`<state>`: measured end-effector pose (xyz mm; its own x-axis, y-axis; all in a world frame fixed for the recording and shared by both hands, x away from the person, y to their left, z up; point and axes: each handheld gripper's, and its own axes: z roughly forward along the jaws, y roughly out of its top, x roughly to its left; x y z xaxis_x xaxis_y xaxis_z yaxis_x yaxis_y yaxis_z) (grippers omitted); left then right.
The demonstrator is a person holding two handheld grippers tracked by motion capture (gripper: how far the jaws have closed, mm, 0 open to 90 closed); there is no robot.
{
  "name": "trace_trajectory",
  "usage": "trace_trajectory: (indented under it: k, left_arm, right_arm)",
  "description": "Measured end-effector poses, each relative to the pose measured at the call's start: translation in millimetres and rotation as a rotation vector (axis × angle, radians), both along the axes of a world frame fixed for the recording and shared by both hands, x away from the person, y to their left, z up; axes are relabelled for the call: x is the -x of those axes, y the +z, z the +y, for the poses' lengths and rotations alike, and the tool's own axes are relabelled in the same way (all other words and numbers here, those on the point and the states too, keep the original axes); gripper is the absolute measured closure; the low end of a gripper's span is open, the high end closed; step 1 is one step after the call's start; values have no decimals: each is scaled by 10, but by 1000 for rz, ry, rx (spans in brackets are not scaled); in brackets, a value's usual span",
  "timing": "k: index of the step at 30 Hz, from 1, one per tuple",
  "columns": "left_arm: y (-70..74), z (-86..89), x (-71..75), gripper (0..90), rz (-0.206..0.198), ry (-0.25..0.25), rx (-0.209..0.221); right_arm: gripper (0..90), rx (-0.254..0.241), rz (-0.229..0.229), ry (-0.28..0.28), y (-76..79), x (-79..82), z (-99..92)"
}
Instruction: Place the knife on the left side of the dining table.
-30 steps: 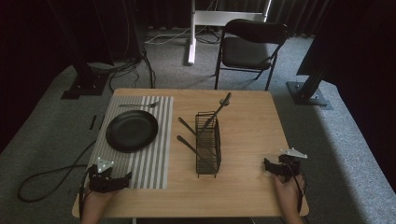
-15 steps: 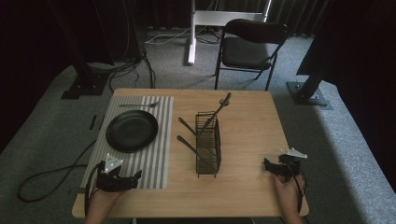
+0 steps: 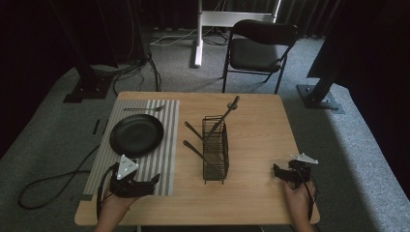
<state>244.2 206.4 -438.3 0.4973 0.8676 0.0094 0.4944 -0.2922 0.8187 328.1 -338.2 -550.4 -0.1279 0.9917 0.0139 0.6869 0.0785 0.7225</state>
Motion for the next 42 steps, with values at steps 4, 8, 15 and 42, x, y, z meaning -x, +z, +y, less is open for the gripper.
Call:
trace_trajectory:
  k: [4,8,15,42]
  left_arm:
    - [71,-77,8,55,-9,-28,8]
    - [142,-156,-3,56,-20,-59,24]
    - [219,-258,-44,56,-41,-83,40]
    - [525,-773,-370,81,-97,-155,120]
  right_arm:
    - [120,0,0,0,0,0,0]
    - [120,1,0,0,0,0,0]
    - [120,0,0,0,0,0,0]
    - [121,2,-2,2,-1,-1,-3]
